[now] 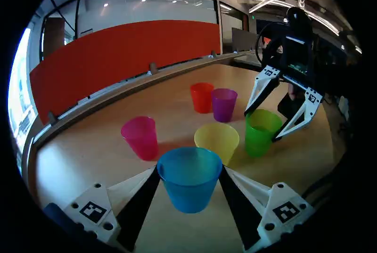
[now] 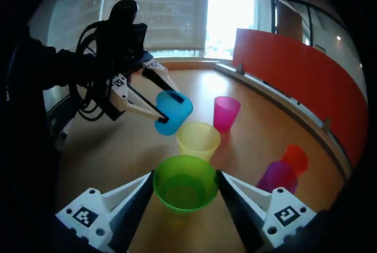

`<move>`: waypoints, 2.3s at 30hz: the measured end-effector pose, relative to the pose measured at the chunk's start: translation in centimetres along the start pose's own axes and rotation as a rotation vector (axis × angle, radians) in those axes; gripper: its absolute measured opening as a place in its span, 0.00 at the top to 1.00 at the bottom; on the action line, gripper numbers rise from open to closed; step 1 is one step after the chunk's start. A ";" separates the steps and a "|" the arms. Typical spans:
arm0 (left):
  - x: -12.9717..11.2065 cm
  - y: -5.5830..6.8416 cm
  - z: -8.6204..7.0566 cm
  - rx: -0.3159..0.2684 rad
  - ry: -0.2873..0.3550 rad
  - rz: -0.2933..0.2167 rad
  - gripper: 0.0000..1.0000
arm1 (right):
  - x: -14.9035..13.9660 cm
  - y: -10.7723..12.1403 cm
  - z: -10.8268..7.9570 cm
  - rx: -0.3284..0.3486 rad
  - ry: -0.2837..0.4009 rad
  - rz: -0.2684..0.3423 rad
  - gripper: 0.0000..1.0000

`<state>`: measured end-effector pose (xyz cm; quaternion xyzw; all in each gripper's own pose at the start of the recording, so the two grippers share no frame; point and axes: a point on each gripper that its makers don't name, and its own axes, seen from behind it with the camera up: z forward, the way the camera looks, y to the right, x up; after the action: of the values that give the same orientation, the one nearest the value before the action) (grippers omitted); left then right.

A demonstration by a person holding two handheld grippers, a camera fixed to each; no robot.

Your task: Pour water

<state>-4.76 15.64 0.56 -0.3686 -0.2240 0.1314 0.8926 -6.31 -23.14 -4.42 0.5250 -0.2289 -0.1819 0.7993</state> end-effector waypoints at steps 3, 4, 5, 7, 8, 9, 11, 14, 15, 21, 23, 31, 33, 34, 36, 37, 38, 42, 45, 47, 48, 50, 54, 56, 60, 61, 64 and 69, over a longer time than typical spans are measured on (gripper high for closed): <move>-0.1 0.0 0.0 -0.001 -0.001 -0.002 0.14 | -0.3 0.0 0.1 0.002 -0.007 0.002 0.05; -0.2 0.0 0.1 -0.001 -0.002 -0.003 0.14 | -0.4 0.0 0.1 0.002 -0.010 0.001 0.05; -0.3 0.0 0.1 -0.002 -0.003 -0.004 0.14 | -0.4 0.0 0.1 0.003 -0.012 0.000 0.05; -0.5 0.0 0.2 -0.003 -0.006 -0.004 0.13 | -0.6 0.0 0.1 0.004 -0.017 -0.002 0.05; -0.5 0.1 0.3 -0.003 -0.007 -0.004 0.13 | -0.6 0.0 0.1 0.004 -0.020 -0.003 0.05; -0.6 0.1 0.3 -0.004 -0.008 -0.003 0.13 | -0.7 0.0 0.1 0.004 -0.022 -0.003 0.05; -0.8 0.2 0.4 -0.005 -0.010 0.000 0.14 | -0.9 0.0 0.1 0.005 -0.025 -0.003 0.05; -0.9 0.2 0.5 -0.004 -0.008 0.002 0.14 | -1.1 0.0 0.2 0.005 -0.029 -0.001 0.05; -0.9 0.2 0.5 -0.004 -0.008 0.002 0.14 | -1.1 0.0 0.2 0.005 -0.031 -0.001 0.05; -1.4 0.4 0.8 -0.009 -0.016 0.000 0.14 | -1.4 0.0 0.4 0.008 -0.036 0.002 0.05; -1.6 0.4 0.8 -0.008 -0.020 0.006 0.14 | -1.4 0.0 0.4 0.008 -0.034 0.005 0.05; -2.3 0.6 0.8 -0.010 -0.026 0.013 0.14 | -1.6 0.0 0.3 0.007 -0.042 0.002 0.05; -2.4 0.6 0.7 -0.008 -0.026 0.013 0.13 | -1.6 0.0 0.3 0.006 -0.043 0.000 0.05; -2.4 0.6 0.6 -0.007 -0.024 0.012 0.13 | -1.6 -0.1 0.3 0.005 -0.043 0.000 0.05; -2.5 0.6 0.5 -0.007 -0.022 0.010 0.13 | -1.6 -0.1 0.3 0.004 -0.044 0.001 0.05; -2.6 0.6 0.4 -0.006 -0.021 0.010 0.13 | -1.6 -0.1 0.3 0.003 -0.045 0.000 0.05; -2.6 0.6 0.4 -0.006 -0.021 0.009 0.14 | -1.6 -0.1 0.3 0.003 -0.045 0.000 0.05; -2.8 0.6 0.1 -0.005 -0.025 0.010 0.13 | -1.6 -0.1 0.1 -0.002 -0.048 0.000 0.04; -2.9 0.6 -0.1 -0.003 -0.027 0.014 0.13 | -1.6 -0.1 0.1 -0.005 -0.051 0.001 0.04; -3.0 0.6 -0.2 -0.001 -0.029 0.016 0.13 | -1.6 -0.2 0.1 -0.005 -0.052 0.002 0.03; -3.1 0.6 -0.2 -0.001 -0.029 0.017 0.13 | -1.6 -0.2 0.1 -0.005 -0.052 0.003 0.03; -3.1 0.6 -0.3 0.001 -0.031 0.020 0.13 | -1.5 -0.3 0.1 -0.004 -0.052 0.006 0.00; -3.3 0.7 -0.4 0.006 -0.036 0.030 0.13 | -1.5 -0.2 0.0 -0.010 -0.053 0.013 0.00; -3.5 0.7 -0.5 0.009 -0.040 0.036 0.13 | -1.6 -0.2 -0.1 -0.012 -0.056 0.015 0.00; -4.0 0.6 -0.6 0.019 -0.058 0.048 0.13 | -1.7 -0.3 -0.2 -0.017 -0.057 0.018 0.00; -4.2 0.6 -0.5 0.021 -0.063 0.050 0.12 | -1.7 -0.3 -0.3 -0.018 -0.057 0.018 0.00; -4.5 0.7 -0.5 0.023 -0.072 0.052 0.12 | -1.8 -0.3 -0.4 -0.020 -0.058 0.017 0.00; -4.7 1.0 -0.6 0.013 -0.082 0.043 0.11 | -1.7 -0.4 -0.7 -0.025 -0.057 0.017 0.00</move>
<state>-8.63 14.03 -1.96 -0.3617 -0.2513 0.1670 0.8821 -7.36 -21.84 -5.33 0.5078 -0.2537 -0.1927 0.8004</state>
